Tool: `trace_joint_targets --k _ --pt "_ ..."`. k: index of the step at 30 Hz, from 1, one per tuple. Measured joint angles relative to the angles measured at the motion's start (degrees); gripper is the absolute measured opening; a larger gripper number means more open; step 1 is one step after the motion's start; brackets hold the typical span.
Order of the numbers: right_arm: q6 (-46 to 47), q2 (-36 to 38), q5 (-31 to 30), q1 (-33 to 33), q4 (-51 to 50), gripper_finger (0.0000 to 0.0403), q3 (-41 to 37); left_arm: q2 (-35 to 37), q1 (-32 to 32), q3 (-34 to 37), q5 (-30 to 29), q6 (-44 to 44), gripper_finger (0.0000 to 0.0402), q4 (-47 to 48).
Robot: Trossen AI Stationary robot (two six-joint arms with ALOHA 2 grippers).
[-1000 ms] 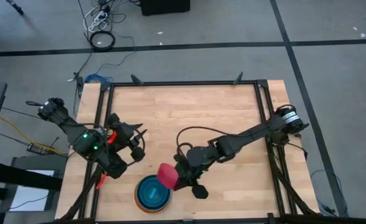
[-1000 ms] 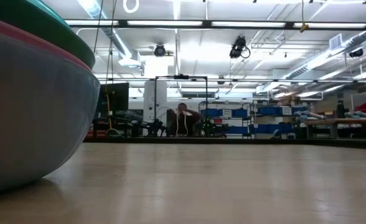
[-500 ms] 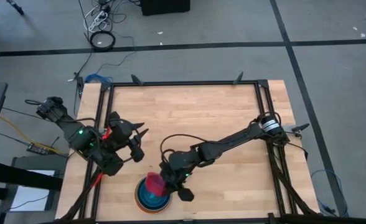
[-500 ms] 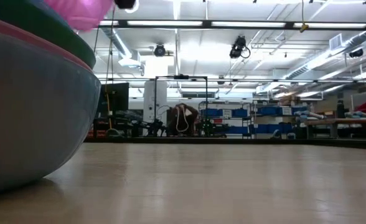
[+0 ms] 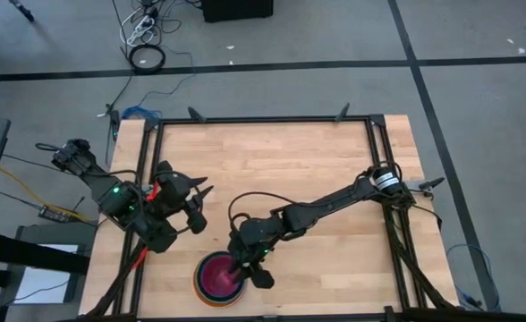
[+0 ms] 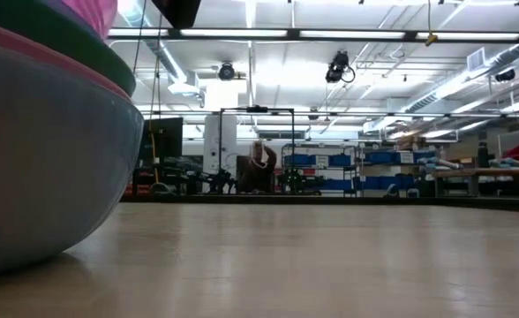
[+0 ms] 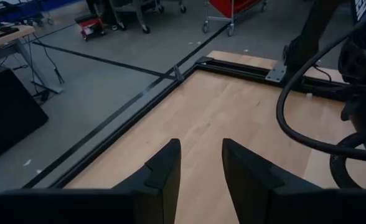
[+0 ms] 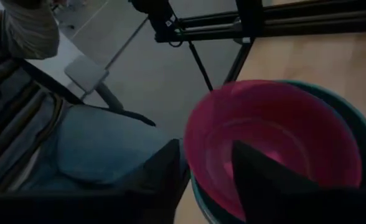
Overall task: Nest bowls inside each other
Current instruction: Stack the red bowl on top of the light blue bowl, then move the stacked bowls to the top center of the table
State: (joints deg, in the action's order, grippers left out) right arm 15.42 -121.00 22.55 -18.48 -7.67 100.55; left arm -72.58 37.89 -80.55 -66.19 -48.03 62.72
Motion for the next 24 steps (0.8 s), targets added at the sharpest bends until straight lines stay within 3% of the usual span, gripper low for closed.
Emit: trace_joint_targets --k 8,13,16,21,24 --pt "1.0 1.3 0.2 0.1 -0.4 0.0169 0.0 0.0 0.0 0.0 0.1 0.0 0.0127 0.0" --pt "-0.4 4.1 -2.1 0.9 -7.2 0.0162 0.0 0.0 0.1 0.0 5.9 0.0 0.0127 0.0" --pt "-2.4 7.3 -7.1 1.0 -15.5 0.0156 0.0 0.0 0.3 0.0 17.5 0.0 0.0127 0.0" --pt "-3.5 13.5 -16.8 -0.8 -30.4 0.0151 0.0 -0.9 2.7 0.1 50.0 -1.0 0.0127 -0.3" --pt "-2.3 17.0 -23.2 -2.5 -36.7 0.0151 0.0 -1.9 6.1 0.2 61.0 -6.7 0.0127 -5.3"
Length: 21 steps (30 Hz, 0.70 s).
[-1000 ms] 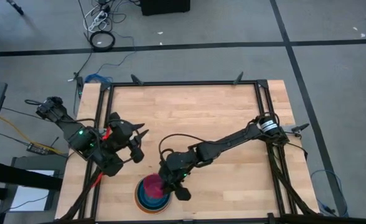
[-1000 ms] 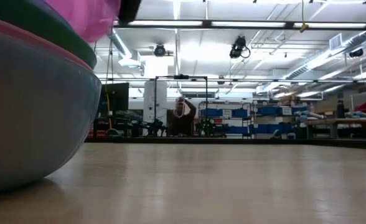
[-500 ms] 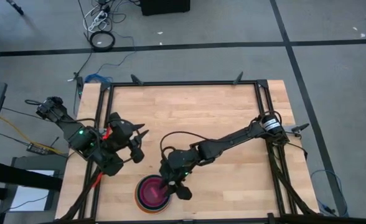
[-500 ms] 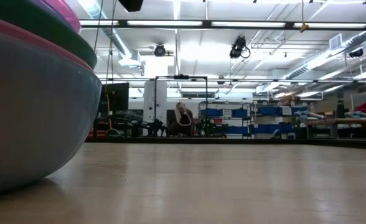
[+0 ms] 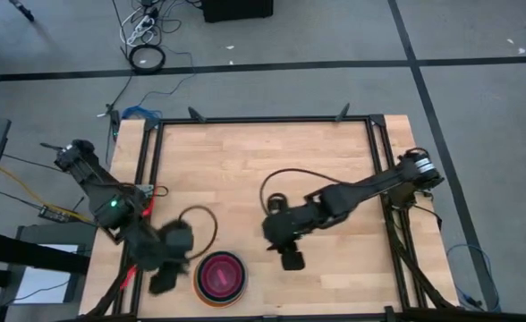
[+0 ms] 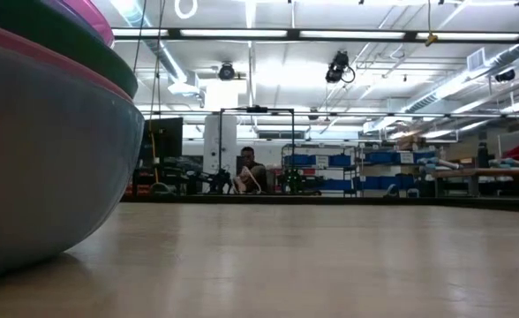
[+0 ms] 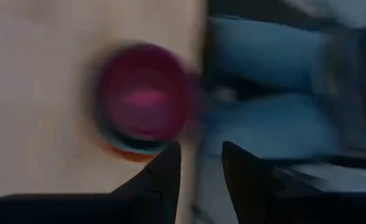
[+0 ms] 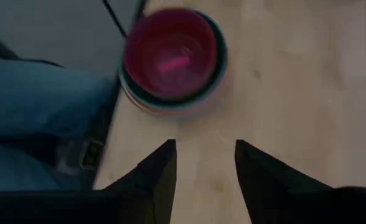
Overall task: Nest bowls inside each other
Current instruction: Move the stacked bowls to the top center of the table
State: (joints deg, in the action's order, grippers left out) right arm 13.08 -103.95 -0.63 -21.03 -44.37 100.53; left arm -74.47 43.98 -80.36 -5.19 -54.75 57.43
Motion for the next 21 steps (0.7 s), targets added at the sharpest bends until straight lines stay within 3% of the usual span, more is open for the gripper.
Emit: trace_joint_targets --k 3,8,13,17,21 --pt "2.3 2.8 -5.3 -1.9 -5.2 0.0150 0.0 -1.6 3.4 -0.1 2.9 -7.0 0.0127 -7.2" --pt "6.8 6.4 -14.3 -5.8 -10.4 0.0150 0.0 -8.4 7.3 -0.1 -1.6 -12.8 0.0127 -8.0" --pt "12.1 8.3 -20.3 -8.9 -13.5 0.0150 0.0 -17.3 10.2 0.0 5.0 -6.2 0.0127 -5.7" --pt "17.3 9.5 -21.3 -9.5 -16.9 0.0150 0.0 -23.2 12.0 0.0 11.2 -2.3 0.0127 -7.6" --pt "18.3 9.9 -22.7 -9.5 -18.8 0.0150 0.0 -27.4 13.0 0.0 9.8 0.9 0.0127 -7.8"
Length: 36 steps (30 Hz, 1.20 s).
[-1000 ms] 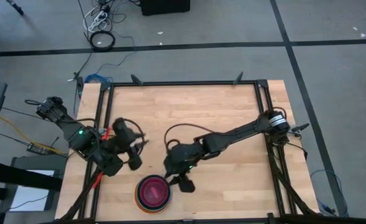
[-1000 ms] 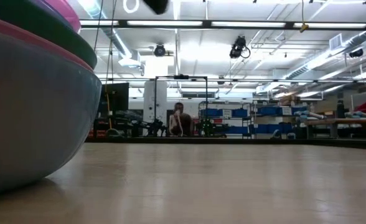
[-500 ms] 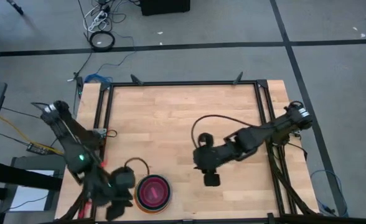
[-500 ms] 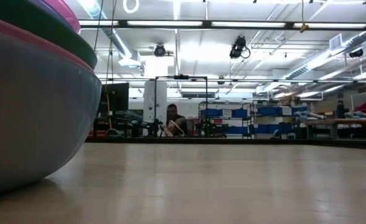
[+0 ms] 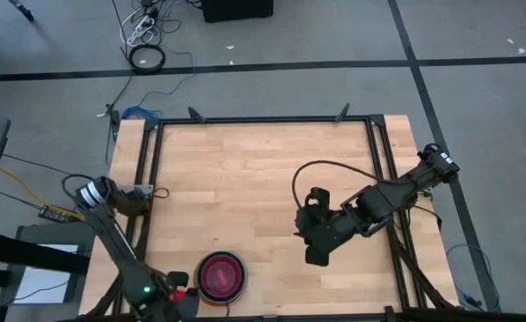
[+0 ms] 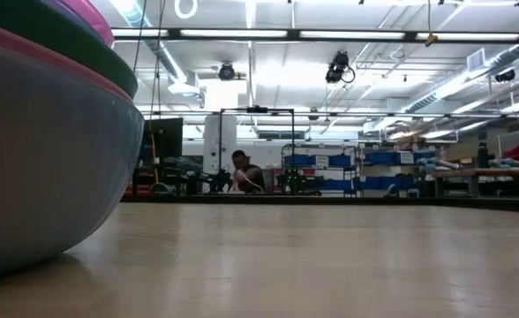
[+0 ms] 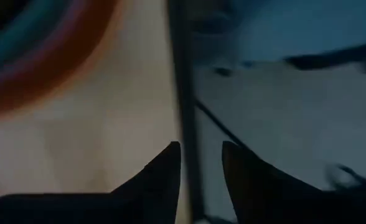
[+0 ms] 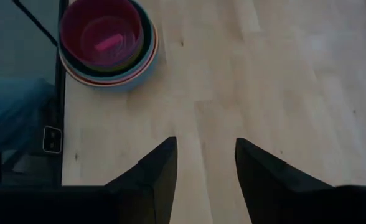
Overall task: Nest bowls inside each other
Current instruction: Move the stacked bowls to the top center of the table
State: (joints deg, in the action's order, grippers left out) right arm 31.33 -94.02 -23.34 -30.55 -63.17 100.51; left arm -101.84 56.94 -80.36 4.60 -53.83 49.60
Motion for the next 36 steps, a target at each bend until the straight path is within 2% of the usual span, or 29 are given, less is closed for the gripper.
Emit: trace_joint_targets --k 5,15,25,32,36 --pt "-0.2 0.1 0.0 0.2 0.1 0.0150 0.0 -3.4 -1.7 0.0 -10.4 4.4 0.0127 1.2" --pt "-1.4 0.0 -0.1 0.3 0.0 0.0150 0.0 -4.4 -10.4 3.2 -22.2 10.1 0.0127 1.4" --pt "-1.2 0.0 0.9 -0.2 -3.6 0.0150 0.0 -4.0 -23.9 8.1 -25.8 19.7 0.0127 5.2" --pt "5.1 -0.1 6.9 -0.3 -4.0 0.0147 -4.8 3.4 -24.6 7.0 -25.1 21.1 0.0127 9.5" --pt "6.0 -0.2 12.0 -0.3 3.4 0.0141 -12.5 10.8 -23.2 6.6 -23.1 17.3 0.0127 6.2"
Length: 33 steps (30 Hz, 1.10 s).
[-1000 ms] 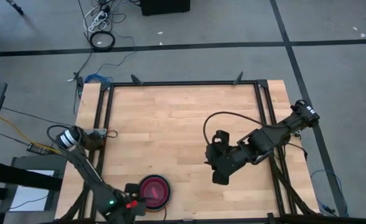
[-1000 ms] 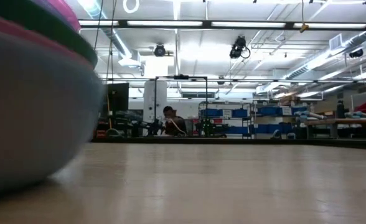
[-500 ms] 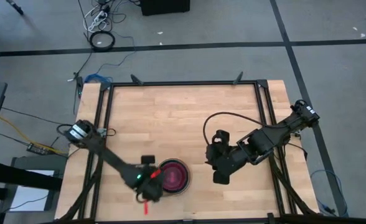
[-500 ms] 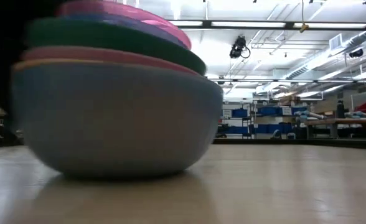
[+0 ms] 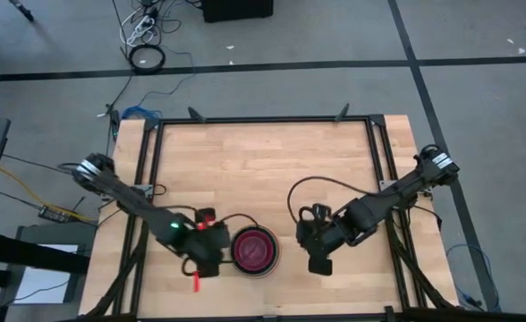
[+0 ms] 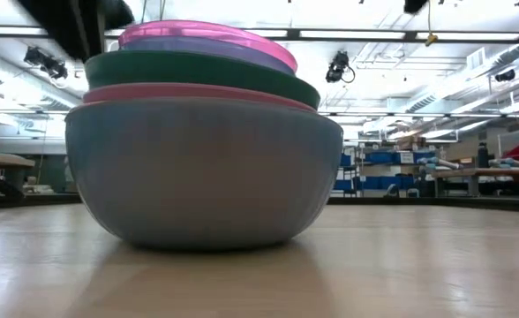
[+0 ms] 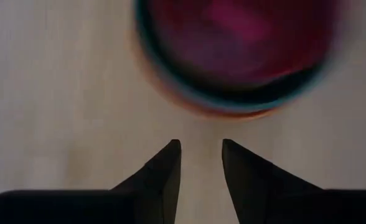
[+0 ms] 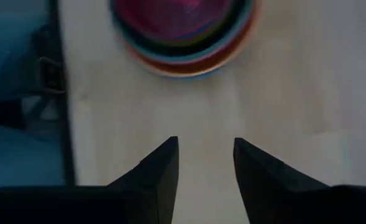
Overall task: Nest bowls inside each other
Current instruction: Move the stacked bowls to the top center of the table
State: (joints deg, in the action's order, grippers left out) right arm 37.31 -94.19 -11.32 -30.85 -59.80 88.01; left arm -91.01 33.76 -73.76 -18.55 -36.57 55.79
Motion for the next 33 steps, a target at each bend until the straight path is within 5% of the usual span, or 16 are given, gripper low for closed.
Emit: trace_joint_targets --k 6,11,19,25,33 --pt "-0.3 0.0 8.7 -0.2 17.8 0.0134 -12.0 6.5 3.3 -0.1 1.7 -3.1 0.0127 -11.1" --pt "-0.1 0.0 14.1 0.0 33.6 0.0135 -19.9 5.1 4.9 -0.1 2.2 -5.5 0.0127 -12.7" --pt "6.3 0.0 23.4 1.3 53.4 0.0133 -29.2 2.1 7.5 3.3 11.8 -11.5 0.0127 -15.8" --pt "11.9 -0.7 25.4 1.8 69.3 0.0131 -36.1 2.6 10.5 3.9 19.6 -15.4 0.0127 -20.6" --pt "10.9 -6.1 24.2 2.8 81.3 0.0130 -37.4 3.0 11.6 3.8 18.9 -16.6 0.0127 -26.4"
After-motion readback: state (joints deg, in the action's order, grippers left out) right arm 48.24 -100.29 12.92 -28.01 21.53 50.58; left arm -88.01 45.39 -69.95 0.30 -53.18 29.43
